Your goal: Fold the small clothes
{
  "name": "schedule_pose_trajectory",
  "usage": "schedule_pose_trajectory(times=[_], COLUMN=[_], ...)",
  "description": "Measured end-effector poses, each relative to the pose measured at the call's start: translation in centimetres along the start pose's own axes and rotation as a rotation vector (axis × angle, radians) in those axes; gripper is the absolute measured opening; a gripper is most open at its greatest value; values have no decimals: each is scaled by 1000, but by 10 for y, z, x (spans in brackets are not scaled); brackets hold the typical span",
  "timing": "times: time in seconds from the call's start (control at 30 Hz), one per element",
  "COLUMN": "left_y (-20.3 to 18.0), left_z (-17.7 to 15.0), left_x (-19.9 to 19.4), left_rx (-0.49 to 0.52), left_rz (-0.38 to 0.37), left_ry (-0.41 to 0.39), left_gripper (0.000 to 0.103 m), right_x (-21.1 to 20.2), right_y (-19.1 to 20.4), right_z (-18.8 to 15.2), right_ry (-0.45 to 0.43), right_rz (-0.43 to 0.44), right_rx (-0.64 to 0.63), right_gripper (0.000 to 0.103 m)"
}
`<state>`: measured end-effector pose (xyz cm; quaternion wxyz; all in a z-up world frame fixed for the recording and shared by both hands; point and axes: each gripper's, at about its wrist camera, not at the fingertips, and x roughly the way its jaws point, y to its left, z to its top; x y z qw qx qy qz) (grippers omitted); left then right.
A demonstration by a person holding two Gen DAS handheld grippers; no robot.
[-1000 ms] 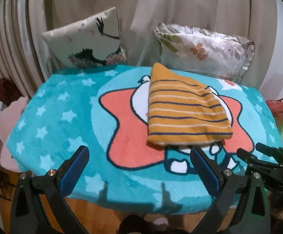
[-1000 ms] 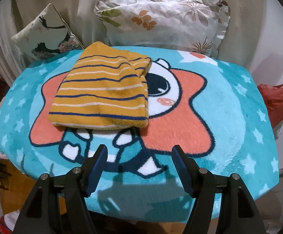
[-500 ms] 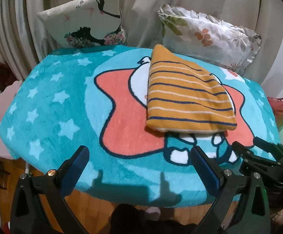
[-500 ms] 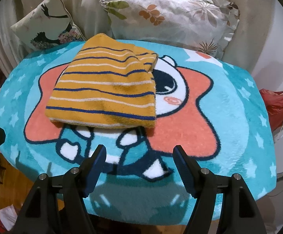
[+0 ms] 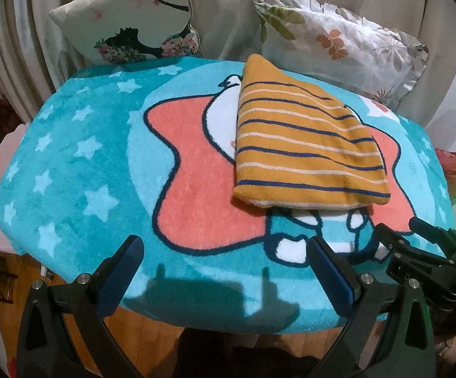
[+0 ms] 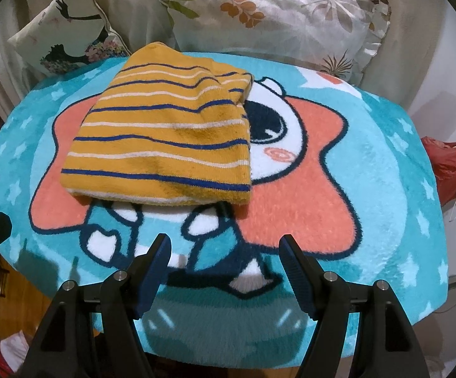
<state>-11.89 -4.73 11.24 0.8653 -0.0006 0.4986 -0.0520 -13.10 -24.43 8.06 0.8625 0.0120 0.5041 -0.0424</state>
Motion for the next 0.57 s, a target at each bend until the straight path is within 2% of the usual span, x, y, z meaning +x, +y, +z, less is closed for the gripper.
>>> schedule_pose_trajectory(times=[0.57], left_y=[-1], left_z=[18], left_x=[23], left_rx=[-14], left_rz=[16], left_ry=[39], left_gripper=[103], right_x=[13], right_y=[2], right_z=[17], right_ry=[-2], right_rz=[-2], right_rx=[-16], right_gripper=[76])
